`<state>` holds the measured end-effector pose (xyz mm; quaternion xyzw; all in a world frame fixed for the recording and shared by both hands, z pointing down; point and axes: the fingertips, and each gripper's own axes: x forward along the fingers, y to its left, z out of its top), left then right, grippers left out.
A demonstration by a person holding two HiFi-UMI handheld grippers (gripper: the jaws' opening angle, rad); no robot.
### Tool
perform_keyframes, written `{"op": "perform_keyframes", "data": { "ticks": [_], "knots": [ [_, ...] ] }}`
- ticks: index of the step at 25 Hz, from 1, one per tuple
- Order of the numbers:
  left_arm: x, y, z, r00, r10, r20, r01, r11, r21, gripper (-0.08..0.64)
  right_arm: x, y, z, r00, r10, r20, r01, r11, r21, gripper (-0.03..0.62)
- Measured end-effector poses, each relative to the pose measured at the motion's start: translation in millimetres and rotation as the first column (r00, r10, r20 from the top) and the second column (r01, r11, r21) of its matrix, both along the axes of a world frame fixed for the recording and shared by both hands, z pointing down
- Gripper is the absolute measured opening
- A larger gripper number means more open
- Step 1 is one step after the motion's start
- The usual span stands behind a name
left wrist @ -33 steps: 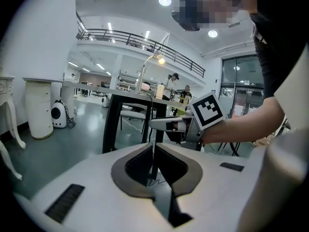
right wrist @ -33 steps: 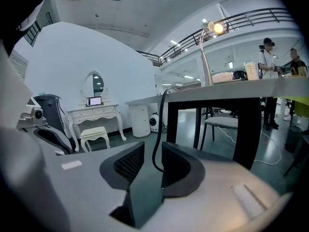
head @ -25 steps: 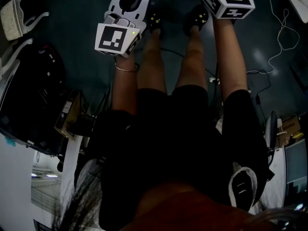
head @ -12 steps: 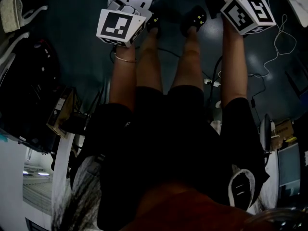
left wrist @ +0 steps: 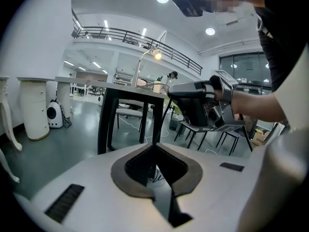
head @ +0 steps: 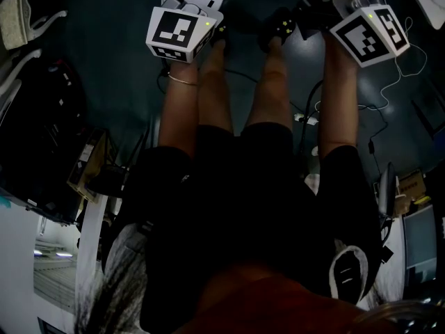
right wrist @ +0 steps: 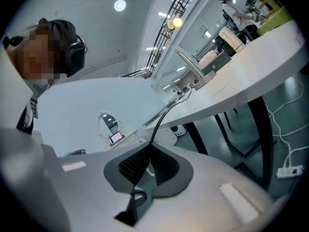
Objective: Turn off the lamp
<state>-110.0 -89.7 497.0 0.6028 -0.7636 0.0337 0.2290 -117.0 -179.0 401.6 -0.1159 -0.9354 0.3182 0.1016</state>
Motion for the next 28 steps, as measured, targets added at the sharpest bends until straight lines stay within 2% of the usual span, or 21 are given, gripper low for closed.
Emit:
{"op": "perform_keyframes", "data": {
  "ticks": [9, 11, 12, 19, 24, 28],
  "knots": [
    [-1.4, -24.9, 3.5, 0.999, 0.015, 0.047, -0.015, 1.000, 0.000, 0.009, 7.3, 1.6, -19.5, 0.998, 0.020, 0.055, -0.010, 0.985, -0.172, 0.009],
    [-2.6, -32.1, 6.5, 0.998, 0.033, 0.044, -0.033, 0.999, -0.008, 0.044, 6.2, 3.0, -22.3, 0.998, 0.019, 0.063, -0.006, 0.979, -0.202, 0.009],
    [-2.9, -35.8, 8.3, 0.998, 0.045, 0.040, -0.044, 0.999, -0.013, 0.078, 5.5, 3.9, -23.6, 0.998, 0.016, 0.066, -0.002, 0.978, -0.209, 0.009],
    [3.3, -63.5, 30.0, 0.988, 0.152, 0.026, -0.151, 0.987, -0.061, 0.089, 1.8, 5.8, -30.2, 0.997, 0.009, 0.076, 0.012, 0.964, -0.266, 0.009],
    [3.3, -77.7, 42.2, 0.986, 0.164, 0.031, -0.161, 0.983, -0.085, 0.089, 0.0, 8.7, -33.9, 0.997, 0.002, 0.081, 0.024, 0.949, -0.314, 0.009],
    [2.5, -87.8, 44.0, 0.987, 0.159, 0.021, -0.157, 0.985, -0.070, 0.089, -0.1, 11.1, -32.0, 0.997, -0.014, 0.073, 0.037, 0.950, -0.310, 0.009]
  ]
}}
